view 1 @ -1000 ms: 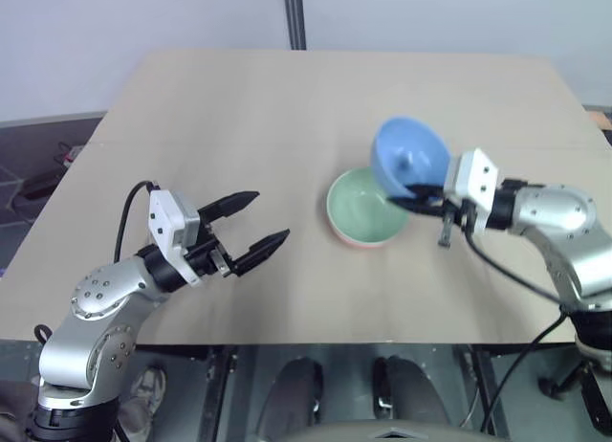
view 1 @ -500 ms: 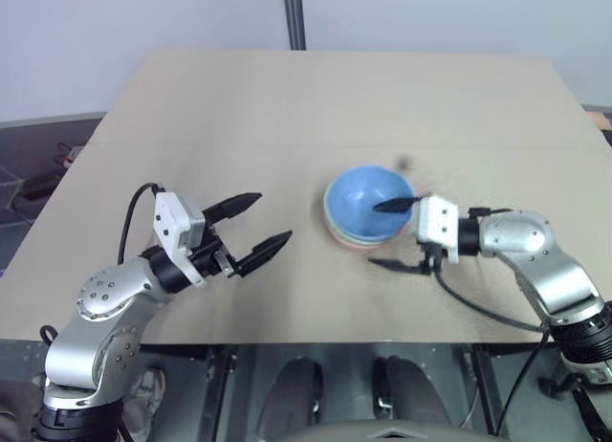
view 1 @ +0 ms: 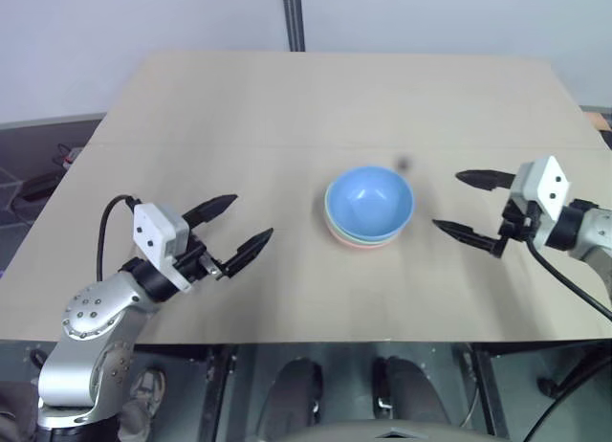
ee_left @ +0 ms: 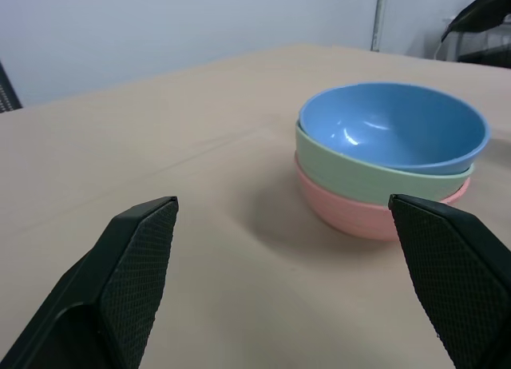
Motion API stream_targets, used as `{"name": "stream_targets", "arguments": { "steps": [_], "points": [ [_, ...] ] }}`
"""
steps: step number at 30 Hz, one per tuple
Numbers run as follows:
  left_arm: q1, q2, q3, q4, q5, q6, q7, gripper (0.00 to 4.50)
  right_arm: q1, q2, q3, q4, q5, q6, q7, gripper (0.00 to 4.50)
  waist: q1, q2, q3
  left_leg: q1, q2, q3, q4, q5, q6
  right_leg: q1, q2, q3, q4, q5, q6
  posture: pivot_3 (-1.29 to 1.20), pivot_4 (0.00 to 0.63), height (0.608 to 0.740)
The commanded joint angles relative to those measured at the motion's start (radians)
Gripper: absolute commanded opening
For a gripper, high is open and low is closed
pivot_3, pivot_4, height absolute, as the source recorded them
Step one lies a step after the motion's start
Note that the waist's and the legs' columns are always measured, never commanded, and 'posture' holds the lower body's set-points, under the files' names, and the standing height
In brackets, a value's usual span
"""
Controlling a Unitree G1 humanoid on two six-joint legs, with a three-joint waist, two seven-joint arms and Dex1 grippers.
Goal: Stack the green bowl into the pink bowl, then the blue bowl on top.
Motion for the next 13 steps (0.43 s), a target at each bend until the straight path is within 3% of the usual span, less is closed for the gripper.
{"name": "stream_targets", "arguments": {
  "steps": [1,13],
  "points": [
    [0.044,0.041,0.062,-0.044,-0.07,0.028,-0.049,4.5,0.053,-0.025,-0.082,0.049,0.025,-0.035,0.043,4.49,0.0,0.0,0.0,0.0,0.0,0.0,0.0,0.0,0.0,0.0,0.0,0.0,0.0,0.0,0.0,0.0,0.15,0.74],
    [0.131,0.099,0.132,-0.085,-0.134,0.073,-0.084,4.5,0.08,-0.02,-0.087,0.074,0.053,-0.038,0.047,4.49,0.001,0.0,0.0,0.0,0.0,0.001,0.0,0.0,0.0,0.0,0.0,0.001,0.0,0.0,0.0,0.0,0.15,0.74]
  ]
}}
